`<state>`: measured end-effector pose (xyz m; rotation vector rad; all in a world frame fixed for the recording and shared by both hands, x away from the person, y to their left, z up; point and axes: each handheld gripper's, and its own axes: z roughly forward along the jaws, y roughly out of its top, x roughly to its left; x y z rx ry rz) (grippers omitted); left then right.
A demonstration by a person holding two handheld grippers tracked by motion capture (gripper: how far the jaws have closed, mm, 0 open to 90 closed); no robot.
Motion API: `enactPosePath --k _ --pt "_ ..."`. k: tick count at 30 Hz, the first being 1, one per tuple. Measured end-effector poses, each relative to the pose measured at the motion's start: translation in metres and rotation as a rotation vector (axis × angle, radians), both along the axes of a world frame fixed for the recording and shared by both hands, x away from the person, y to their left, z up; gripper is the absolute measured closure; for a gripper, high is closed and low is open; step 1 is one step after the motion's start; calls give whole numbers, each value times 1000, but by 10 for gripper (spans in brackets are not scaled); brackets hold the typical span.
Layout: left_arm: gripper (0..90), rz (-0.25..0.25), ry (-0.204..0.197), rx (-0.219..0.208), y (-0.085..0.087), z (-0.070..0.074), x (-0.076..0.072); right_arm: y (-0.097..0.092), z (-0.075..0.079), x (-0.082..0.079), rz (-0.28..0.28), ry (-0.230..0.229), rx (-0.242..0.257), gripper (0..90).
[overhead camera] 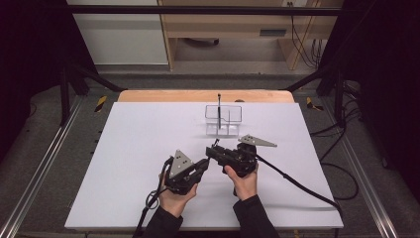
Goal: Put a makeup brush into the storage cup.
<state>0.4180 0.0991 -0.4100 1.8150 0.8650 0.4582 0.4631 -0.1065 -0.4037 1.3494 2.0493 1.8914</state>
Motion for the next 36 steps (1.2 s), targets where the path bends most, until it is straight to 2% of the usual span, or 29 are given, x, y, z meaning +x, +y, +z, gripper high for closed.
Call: enactPosePath --k 14,24,30,36 --pt "834 5 -10 -9 0 1 -1 0 0 0 20 19 21 803" --pt "833 1 -14 -12 0 1 -2 0 0 -1 40 7 37 836" --pt "825 -16 -12 -28 2 2 0 0 1 -2 41 -4 39 839" --pt "670 -29 -3 -17 6 6 2 -2 2 0 32 -32 19 839"
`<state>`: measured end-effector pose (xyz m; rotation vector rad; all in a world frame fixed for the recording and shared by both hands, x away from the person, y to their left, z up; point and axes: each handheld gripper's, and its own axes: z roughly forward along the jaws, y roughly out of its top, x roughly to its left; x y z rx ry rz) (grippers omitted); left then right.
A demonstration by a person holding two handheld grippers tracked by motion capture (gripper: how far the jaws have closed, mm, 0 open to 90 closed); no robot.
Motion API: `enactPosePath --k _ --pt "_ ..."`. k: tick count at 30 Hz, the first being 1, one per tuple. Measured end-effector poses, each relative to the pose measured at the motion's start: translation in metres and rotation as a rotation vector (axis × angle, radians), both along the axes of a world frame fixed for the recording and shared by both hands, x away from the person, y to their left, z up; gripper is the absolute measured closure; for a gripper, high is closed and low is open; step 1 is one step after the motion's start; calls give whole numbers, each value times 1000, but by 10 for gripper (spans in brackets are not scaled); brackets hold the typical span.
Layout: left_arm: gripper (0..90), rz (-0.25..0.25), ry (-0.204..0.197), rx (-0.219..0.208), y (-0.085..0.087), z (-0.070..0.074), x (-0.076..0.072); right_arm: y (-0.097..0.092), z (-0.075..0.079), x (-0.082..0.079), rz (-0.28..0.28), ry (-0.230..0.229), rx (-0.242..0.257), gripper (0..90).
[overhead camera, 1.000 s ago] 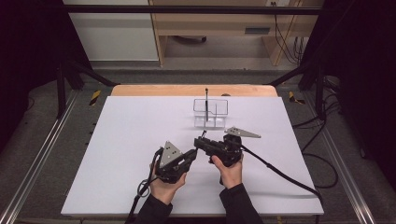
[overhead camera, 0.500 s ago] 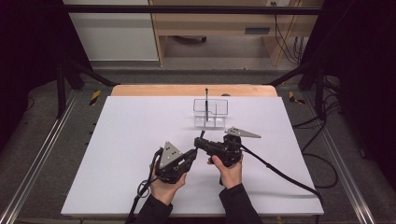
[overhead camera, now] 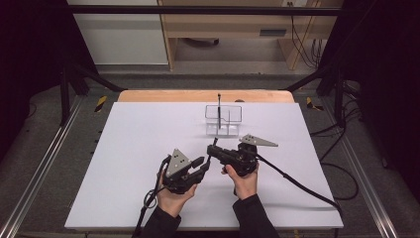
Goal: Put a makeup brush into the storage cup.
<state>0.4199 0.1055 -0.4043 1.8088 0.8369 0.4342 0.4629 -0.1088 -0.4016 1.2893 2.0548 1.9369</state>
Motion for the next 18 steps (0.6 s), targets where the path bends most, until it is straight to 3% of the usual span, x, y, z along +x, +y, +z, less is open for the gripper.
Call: enactPosePath --k 14,15,18 --pt "359 -68 -15 64 15 17 8 -8 9 4 -28 -50 -30 839" --pt "345 -62 -21 91 19 20 8 -9 9 5 -30 -51 -30 838" --pt "302 -72 -14 106 26 25 9 -10 11 5 -37 -53 -39 838"
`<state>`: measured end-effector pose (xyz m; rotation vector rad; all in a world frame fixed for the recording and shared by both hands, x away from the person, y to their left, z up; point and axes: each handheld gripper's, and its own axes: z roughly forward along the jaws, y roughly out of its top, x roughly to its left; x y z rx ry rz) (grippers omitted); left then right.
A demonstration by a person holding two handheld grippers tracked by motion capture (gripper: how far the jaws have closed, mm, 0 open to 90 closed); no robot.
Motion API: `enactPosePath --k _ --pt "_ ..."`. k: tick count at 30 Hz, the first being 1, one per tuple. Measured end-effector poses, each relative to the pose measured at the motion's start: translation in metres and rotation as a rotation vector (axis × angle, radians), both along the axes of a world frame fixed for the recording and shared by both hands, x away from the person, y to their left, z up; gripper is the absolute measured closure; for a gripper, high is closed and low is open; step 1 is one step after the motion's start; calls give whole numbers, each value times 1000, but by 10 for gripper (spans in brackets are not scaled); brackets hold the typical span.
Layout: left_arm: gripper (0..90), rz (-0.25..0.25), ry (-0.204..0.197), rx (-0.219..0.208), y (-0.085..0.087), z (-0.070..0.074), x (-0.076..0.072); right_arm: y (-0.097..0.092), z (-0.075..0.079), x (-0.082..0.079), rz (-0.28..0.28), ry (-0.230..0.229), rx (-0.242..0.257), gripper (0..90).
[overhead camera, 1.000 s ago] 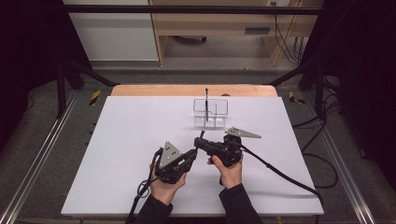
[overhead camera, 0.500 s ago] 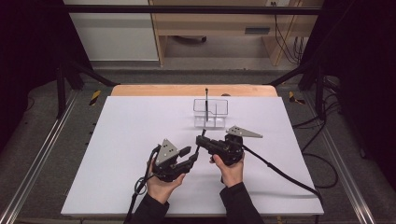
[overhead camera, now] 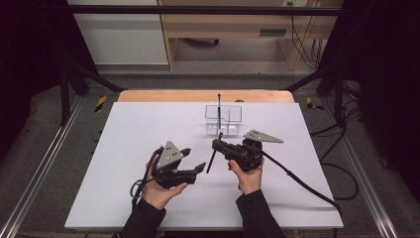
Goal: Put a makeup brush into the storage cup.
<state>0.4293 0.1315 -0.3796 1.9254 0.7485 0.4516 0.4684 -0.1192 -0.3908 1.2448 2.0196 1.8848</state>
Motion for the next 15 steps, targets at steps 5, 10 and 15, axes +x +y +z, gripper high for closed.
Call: enactPosePath --k 5,10,15 --pt "242 1 14 -3 17 1 0 -2 1 1 -5 -16 -17 838" --pt "174 31 21 -4 34 -4 0 -3 2 2 -10 -22 -27 838" --pt "151 54 29 -8 50 -11 -3 -4 2 3 -18 -29 -53 838"
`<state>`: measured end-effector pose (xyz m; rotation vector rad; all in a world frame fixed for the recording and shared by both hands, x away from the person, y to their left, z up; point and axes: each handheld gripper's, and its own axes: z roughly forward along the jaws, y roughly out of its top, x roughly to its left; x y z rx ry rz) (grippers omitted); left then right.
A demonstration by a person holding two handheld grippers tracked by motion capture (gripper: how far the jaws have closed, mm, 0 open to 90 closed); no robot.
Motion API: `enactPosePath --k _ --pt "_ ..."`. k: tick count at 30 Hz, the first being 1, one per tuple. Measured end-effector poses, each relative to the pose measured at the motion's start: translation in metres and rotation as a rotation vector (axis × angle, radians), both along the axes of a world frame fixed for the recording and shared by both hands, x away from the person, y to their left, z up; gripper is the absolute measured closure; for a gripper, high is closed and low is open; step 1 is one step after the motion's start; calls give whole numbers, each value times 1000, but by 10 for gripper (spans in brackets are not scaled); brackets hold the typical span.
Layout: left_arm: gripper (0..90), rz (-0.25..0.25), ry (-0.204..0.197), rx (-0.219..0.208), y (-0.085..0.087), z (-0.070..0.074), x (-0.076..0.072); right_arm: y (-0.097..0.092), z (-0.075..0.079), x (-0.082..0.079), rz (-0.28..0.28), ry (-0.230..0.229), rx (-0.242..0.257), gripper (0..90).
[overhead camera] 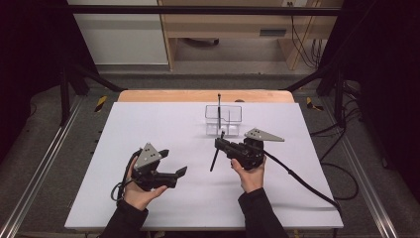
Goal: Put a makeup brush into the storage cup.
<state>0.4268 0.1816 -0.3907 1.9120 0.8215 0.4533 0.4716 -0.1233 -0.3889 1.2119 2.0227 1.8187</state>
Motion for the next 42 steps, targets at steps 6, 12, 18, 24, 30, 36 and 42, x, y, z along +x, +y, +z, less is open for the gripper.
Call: enactPosePath --k 6,12,18,24,30,36,42 --pt "128 29 16 1 16 -8 0 -4 3 3 -16 -16 -25 838" --pt "121 52 22 6 27 -14 2 -7 4 10 -36 -33 -52 838" --pt "118 82 23 6 38 -17 3 -9 4 18 -61 -43 -63 837" --pt "116 93 31 5 45 -19 4 -10 9 26 -86 -57 -76 838" --pt "105 92 32 14 46 -20 4 -13 21 34 -117 -83 -79 838" --pt "102 85 32 26 46 -21 4 -13 30 43 -147 -106 -79 838" --pt "102 83 37 34 47 -21 5 -13 34 54 -176 -110 -93 838"
